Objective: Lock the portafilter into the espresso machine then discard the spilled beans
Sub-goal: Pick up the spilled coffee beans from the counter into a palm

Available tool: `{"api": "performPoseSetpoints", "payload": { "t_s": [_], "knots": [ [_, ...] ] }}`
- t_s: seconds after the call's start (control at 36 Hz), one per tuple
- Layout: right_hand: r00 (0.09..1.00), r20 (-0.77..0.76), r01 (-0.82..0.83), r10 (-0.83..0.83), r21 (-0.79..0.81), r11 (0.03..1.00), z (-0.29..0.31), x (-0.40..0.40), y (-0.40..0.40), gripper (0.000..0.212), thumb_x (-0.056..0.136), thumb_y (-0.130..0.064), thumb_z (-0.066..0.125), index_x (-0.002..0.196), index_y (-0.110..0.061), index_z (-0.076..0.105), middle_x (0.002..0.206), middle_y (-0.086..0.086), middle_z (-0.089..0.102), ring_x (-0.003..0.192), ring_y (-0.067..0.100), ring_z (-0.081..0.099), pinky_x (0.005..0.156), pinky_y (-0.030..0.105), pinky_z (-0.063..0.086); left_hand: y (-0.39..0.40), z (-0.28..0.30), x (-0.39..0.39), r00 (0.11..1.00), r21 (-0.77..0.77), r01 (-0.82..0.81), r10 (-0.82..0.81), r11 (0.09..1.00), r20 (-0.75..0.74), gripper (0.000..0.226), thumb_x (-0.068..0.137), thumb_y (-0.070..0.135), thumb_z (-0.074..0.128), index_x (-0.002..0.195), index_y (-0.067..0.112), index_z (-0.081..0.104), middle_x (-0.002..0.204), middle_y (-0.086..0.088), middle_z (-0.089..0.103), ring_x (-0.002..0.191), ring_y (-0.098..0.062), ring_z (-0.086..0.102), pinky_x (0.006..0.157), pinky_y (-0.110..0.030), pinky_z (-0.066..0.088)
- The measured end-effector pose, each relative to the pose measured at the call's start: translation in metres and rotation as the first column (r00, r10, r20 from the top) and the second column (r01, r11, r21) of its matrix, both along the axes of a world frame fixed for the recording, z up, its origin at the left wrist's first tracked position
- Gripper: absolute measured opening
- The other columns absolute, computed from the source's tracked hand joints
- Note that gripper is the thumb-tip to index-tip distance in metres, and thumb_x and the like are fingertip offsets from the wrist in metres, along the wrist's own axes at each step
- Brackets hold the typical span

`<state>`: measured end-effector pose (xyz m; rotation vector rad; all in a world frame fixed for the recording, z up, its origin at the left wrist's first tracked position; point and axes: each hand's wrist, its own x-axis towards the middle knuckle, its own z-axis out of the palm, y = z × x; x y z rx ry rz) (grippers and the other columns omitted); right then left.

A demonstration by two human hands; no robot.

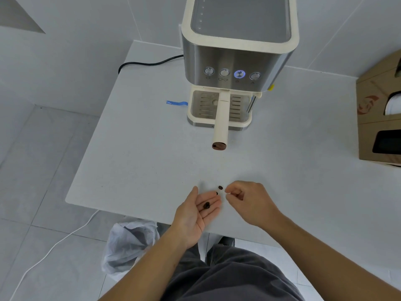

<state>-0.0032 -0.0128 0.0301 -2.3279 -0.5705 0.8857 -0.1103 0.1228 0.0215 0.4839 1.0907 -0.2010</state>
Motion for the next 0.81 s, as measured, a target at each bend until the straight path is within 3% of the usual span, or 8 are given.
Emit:
{"api": "performPoseSetpoints", "payload": {
  "t_s": [0.14, 0.33, 0.56, 0.81],
  "knots": [
    [1.0, -0.003, 0.022, -0.022, -0.083, 0.996, -0.011, 0.01, -0.012, 0.016, 0.089, -0.019, 0.064, 0.103, -0.018, 0.073, 0.089, -0.007, 0.067, 0.078, 0.004, 0.062, 0.07, 0.006, 0.043, 0.002, 0.0, -0.003, 1.0, 0.005, -0.013, 0.014, 1.0, -0.008, 0.054, 0.102, 0.04, 0.04, 0.109, -0.005, 0.07, 0.108, -0.02, 0.074, 0.105, -0.029, 0.07, 0.095, -0.04, 0.052],
    [0.999, -0.032, -0.031, 0.026, -0.159, 0.987, -0.021, 0.013, -0.01, 0.02, 0.087, -0.018, 0.065, 0.107, -0.017, 0.07, 0.09, -0.003, 0.068, 0.083, 0.015, 0.067, 0.08, 0.027, 0.056, 0.005, -0.002, -0.007, 0.999, 0.006, -0.039, 0.039, 0.999, -0.013, 0.053, 0.102, 0.039, 0.041, 0.106, -0.005, 0.07, 0.106, -0.021, 0.074, 0.102, -0.03, 0.071, 0.093, -0.04, 0.053],
    [0.994, 0.014, -0.1, 0.105, -0.214, 0.972, -0.027, 0.01, 0.002, 0.011, 0.088, -0.02, 0.061, 0.097, -0.018, 0.068, 0.088, 0.001, 0.068, 0.078, 0.02, 0.065, 0.074, 0.033, 0.057, 0.007, -0.003, -0.01, 0.998, 0.012, -0.051, 0.051, 0.999, -0.029, 0.053, 0.101, 0.04, 0.042, 0.109, -0.004, 0.068, 0.106, -0.021, 0.074, 0.103, -0.03, 0.071, 0.093, -0.04, 0.053],
    [0.99, -0.016, -0.139, 0.139, -0.199, 0.97, -0.019, 0.011, 0.005, 0.005, 0.088, -0.019, 0.062, 0.087, -0.018, 0.067, 0.085, -0.003, 0.066, 0.079, 0.02, 0.065, 0.076, 0.036, 0.057, 0.008, -0.002, -0.01, 0.998, 0.005, -0.058, 0.058, 0.998, -0.022, 0.053, 0.101, 0.041, 0.042, 0.11, -0.004, 0.068, 0.105, -0.021, 0.074, 0.102, -0.03, 0.071, 0.091, -0.039, 0.054]
  ]
}}
